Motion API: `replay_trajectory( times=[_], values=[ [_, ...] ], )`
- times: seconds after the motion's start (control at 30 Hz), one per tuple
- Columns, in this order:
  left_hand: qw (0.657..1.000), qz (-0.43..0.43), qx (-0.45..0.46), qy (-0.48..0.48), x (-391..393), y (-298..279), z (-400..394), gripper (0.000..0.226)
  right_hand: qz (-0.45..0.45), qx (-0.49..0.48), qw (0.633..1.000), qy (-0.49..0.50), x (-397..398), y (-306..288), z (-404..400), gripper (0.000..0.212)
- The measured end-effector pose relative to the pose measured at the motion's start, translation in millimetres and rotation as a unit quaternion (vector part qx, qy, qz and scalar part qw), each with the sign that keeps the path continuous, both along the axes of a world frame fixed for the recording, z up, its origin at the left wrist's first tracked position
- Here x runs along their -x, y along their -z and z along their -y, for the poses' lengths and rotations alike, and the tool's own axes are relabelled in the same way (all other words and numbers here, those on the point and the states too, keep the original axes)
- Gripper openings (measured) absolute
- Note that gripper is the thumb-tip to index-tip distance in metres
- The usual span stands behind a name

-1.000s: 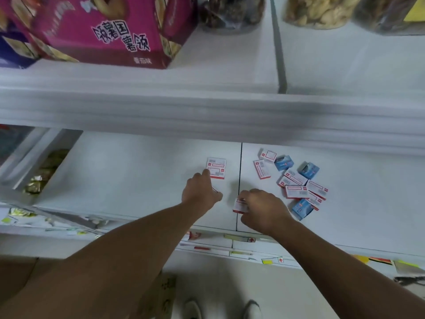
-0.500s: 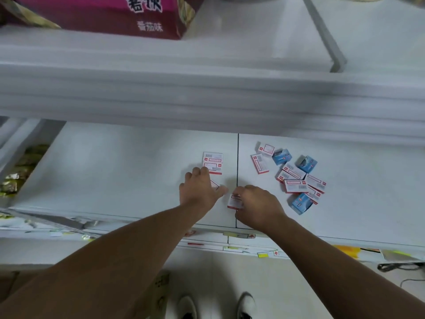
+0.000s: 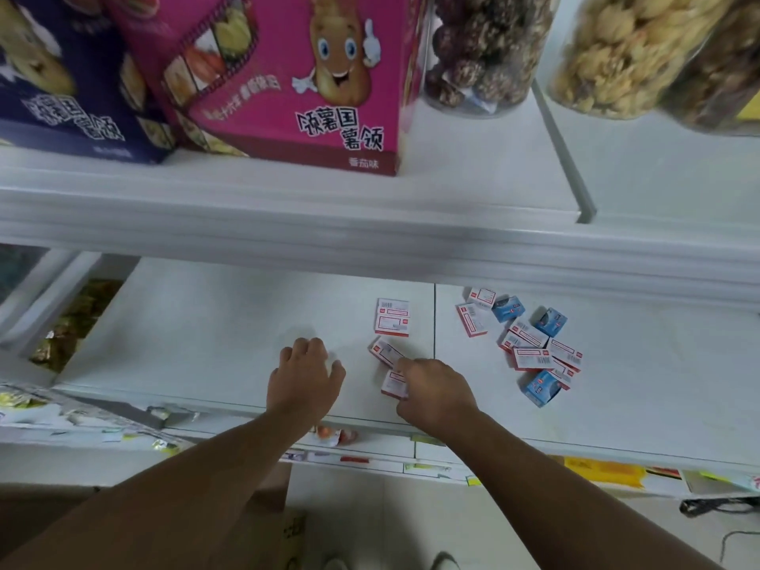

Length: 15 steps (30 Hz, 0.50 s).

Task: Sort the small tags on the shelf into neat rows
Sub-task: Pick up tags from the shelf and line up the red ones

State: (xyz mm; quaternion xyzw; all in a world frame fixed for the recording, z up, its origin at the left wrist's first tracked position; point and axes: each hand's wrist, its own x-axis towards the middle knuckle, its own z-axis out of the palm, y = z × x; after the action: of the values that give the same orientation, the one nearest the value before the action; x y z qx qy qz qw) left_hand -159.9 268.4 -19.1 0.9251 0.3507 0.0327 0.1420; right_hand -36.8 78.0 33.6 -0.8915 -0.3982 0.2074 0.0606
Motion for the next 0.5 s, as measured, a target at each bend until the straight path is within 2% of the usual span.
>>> replay_trajectory(
  times=[0.2, 0.37, 0.5],
  values=[
    [0.999, 0.023, -0.016, 0.023, 8, 13, 2, 0.026, 0.038, 0.009, 0.999, -0.037, 17, 22, -18, 0.041],
    [0.998, 0.059, 0.0, 0.026, 8, 20, 18, 0.022, 0.072, -0.025, 0.996, -0.05, 23, 44, -20, 0.048],
    [0.996, 0.078, 0.002, 0.035, 9, 29, 31, 0.015, 0.075, -0.059, 0.995, -0.033, 26, 57, -16, 0.042]
  ],
)
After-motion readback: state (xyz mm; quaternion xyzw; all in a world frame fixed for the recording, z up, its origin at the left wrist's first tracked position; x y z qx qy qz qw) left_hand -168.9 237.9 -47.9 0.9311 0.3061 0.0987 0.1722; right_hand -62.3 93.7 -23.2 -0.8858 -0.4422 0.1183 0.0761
